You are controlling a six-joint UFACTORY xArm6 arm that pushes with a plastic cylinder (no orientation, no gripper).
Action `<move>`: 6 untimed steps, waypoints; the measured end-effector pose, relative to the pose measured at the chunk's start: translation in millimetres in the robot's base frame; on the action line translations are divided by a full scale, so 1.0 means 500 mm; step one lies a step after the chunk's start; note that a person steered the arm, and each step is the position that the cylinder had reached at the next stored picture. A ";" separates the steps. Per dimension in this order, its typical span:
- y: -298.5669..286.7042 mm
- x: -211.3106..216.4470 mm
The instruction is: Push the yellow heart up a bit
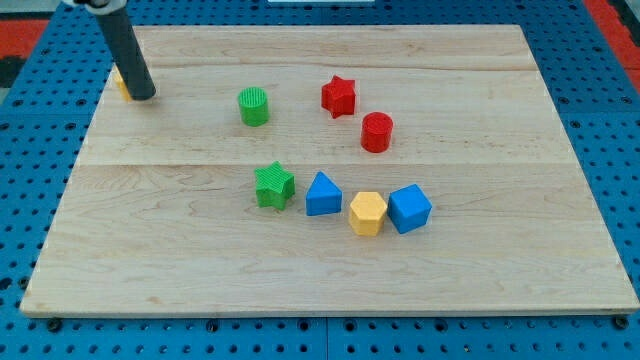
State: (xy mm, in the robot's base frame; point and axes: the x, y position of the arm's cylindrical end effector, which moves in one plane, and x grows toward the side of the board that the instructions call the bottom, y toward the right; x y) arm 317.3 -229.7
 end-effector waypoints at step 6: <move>-0.048 -0.067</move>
